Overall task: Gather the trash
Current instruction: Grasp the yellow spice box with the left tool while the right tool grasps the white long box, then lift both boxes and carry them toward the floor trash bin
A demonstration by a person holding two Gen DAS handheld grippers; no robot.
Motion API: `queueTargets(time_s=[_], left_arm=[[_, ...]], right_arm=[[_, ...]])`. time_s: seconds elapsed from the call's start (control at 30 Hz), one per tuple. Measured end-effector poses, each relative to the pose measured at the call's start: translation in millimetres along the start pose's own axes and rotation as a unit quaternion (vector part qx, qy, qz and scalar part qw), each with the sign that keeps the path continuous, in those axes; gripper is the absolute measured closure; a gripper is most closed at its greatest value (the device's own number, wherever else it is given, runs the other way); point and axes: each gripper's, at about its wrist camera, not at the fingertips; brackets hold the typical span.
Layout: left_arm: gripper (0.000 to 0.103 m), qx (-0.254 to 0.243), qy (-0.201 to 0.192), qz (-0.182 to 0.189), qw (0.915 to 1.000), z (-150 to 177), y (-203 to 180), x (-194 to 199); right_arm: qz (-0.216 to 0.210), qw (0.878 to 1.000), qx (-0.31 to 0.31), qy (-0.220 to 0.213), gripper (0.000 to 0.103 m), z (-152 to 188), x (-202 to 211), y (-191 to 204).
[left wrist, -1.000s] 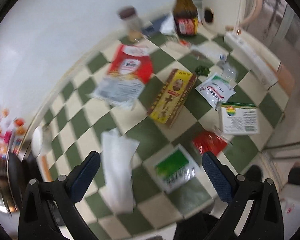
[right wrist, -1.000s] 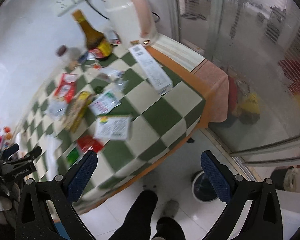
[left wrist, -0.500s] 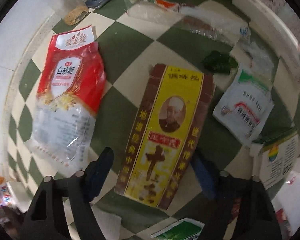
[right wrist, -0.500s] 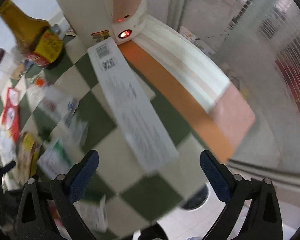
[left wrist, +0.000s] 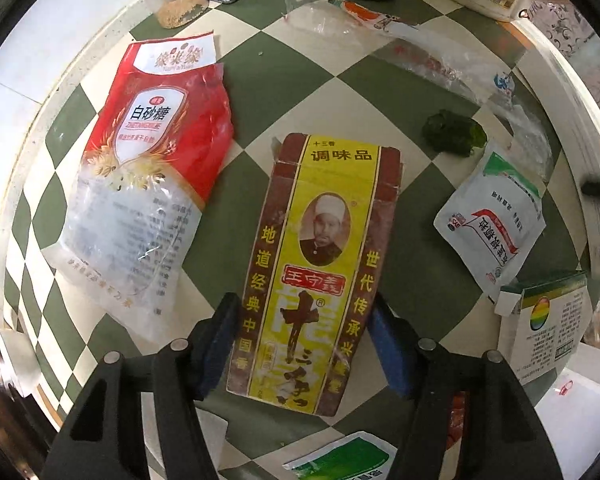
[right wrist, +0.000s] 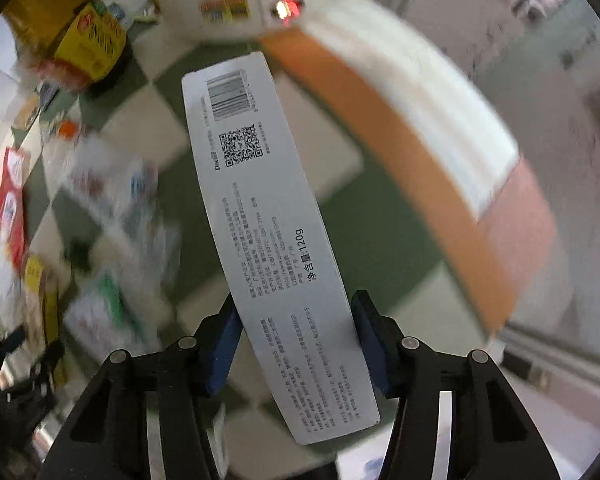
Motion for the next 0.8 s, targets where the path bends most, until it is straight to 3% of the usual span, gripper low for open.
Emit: queueTargets(time_s=[0.13, 0.3, 0.5, 0.8], left_arm=[[0.039, 0.003, 0.001, 0.013, 0.9999, 0, 7, 0], [0.037, -0.002, -0.002, 0.026, 0.9997, -6, 16, -10], [0.043, -0.004, -0.005, 0.038, 0.9993, -21, 13, -15], [0.046, -0.009, -0.037, 0.007, 0.9992, -24, 5, -9]], right_arm=[[-0.006, 1.0, -0.018, 0.019, 0.048, 20, -4, -9], [0.004, 0.999, -0.021, 0.026, 0.048, 10, -18, -9], [0.037, 0.999, -0.006, 0.003, 0.048, 0, -16, 9], [0.044, 0.997, -0.016, -0.055, 0.053, 23, 0, 4]])
Point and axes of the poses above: each gripper's, at about its wrist camera, not at the fingertips, and x roughly against the way its jaws point, y to its left, z to its underside, and after that the axes turned 6 degrees about -z, right-handed
